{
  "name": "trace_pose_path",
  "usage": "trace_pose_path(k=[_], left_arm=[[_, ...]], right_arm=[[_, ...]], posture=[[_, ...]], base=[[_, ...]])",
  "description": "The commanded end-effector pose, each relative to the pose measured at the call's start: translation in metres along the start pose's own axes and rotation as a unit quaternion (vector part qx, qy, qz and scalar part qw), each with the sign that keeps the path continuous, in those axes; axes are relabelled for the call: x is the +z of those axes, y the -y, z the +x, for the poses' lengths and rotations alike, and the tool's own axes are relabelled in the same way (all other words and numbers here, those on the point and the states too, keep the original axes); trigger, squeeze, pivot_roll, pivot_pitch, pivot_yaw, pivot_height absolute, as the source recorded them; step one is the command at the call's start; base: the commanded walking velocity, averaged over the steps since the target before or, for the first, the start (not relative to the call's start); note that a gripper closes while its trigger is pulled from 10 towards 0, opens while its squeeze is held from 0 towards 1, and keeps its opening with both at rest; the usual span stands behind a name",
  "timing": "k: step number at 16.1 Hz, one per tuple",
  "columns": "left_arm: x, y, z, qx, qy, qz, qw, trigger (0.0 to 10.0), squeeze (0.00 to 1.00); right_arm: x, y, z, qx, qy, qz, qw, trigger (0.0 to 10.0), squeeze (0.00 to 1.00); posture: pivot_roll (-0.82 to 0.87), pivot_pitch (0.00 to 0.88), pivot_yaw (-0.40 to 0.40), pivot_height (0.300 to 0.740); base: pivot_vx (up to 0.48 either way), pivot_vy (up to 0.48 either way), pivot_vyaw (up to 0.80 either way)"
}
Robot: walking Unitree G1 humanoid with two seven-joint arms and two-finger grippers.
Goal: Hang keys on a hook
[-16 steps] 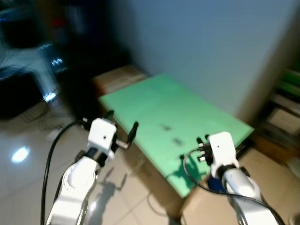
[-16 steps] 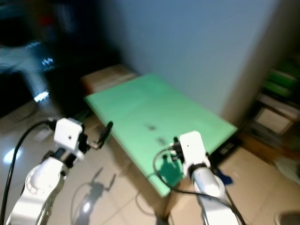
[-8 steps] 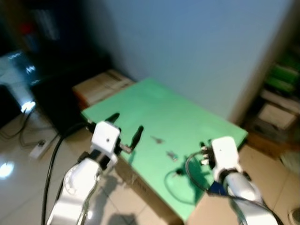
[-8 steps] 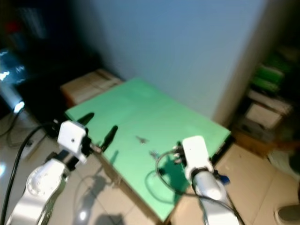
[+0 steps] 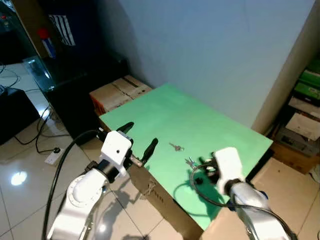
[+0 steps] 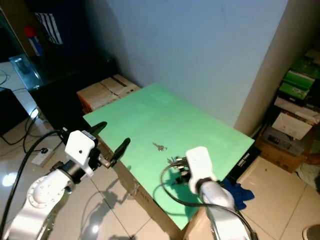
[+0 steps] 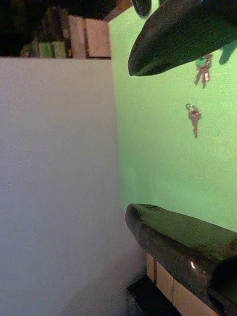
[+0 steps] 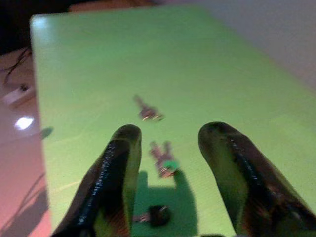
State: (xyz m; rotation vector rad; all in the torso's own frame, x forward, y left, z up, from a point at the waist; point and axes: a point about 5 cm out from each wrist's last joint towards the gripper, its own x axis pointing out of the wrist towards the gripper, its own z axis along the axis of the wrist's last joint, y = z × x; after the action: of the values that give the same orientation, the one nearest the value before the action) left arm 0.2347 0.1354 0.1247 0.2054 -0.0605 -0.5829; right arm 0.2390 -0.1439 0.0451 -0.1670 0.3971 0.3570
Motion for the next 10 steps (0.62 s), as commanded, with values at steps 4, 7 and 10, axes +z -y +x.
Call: trace_pose_path(k=[4,7,10], left_arm=[[0.009,0.002,0.002,-0.061,-0.006,0.002,0.998,10.0,0.0],[0.009,0.006,-0.004,-0.08,-0.017,-0.006,0.997,10.0,0.0],[0.01,0.007,-0.008,-0.08,-0.02,-0.011,0.997,10.0,0.0]], right_arm=[[-0.015,0.01,0.025,0.003,-0.059,-0.029,0.998,10.0,1.0],[-0.026,0.01,0.033,-0.007,-0.1,-0.025,0.995,10.0,1.0],[-0.033,0.004,0.036,-0.006,-0.112,-0.019,0.994,10.0,1.0]], posture=[[0.05,0.073,0.069,0.74],[0.07,0.108,0.067,0.74],[0.07,0.118,0.068,0.74]], base=[[0.0,0.0,0.0],[0.0,0.0,0.0],[0.0,0.0,0.0]])
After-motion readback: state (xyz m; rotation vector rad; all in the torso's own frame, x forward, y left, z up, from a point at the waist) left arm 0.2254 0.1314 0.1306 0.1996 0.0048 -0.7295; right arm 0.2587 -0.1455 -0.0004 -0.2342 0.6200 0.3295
